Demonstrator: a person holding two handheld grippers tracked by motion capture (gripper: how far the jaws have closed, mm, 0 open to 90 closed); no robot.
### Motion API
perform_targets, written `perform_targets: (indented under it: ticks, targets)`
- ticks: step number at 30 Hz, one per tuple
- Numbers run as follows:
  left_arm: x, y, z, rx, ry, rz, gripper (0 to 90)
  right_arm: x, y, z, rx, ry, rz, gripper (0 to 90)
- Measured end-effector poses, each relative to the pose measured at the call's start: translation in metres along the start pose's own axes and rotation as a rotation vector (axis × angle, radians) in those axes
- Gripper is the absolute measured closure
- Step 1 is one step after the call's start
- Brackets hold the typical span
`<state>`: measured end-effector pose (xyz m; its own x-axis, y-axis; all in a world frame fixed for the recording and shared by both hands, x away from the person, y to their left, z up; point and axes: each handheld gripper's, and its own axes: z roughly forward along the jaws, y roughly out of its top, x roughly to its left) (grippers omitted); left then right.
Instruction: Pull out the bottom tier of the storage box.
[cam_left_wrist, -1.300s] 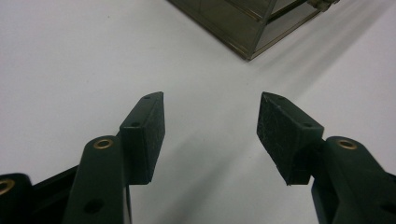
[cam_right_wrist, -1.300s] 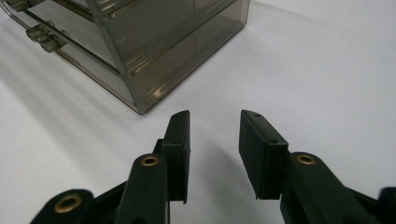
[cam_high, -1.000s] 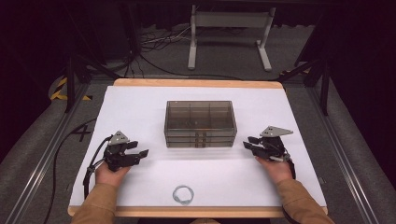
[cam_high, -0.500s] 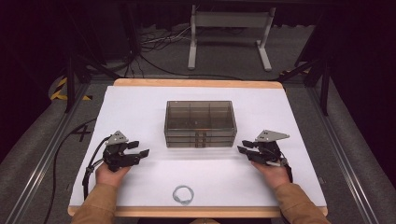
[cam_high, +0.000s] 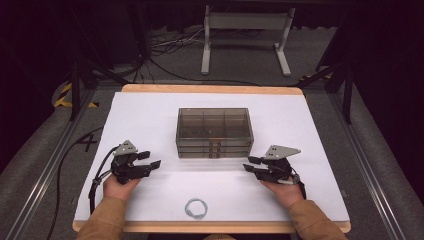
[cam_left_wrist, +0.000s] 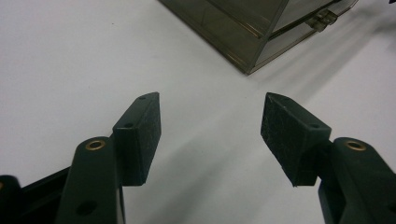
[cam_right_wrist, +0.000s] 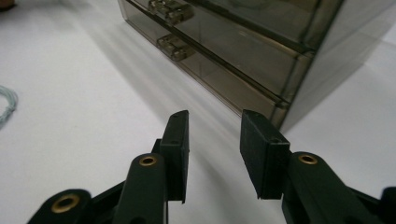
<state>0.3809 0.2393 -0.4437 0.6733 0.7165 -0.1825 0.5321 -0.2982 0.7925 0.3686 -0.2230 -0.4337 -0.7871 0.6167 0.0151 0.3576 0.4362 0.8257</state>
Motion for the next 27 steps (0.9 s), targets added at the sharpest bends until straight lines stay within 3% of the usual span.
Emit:
perform_targets:
  ticks: [17, 27]
  targets:
    - [-0.003, -0.001, 0.001, 0.015, 0.009, 0.005, 36.9, 0.024, 0.007, 0.022, 0.001, 0.071, -0.039, 59.5]
    - [-0.004, -0.001, 0.001, 0.02, 0.005, 0.004, 36.9, 0.031, 0.009, 0.031, 0.025, 0.056, -0.094, 56.0]
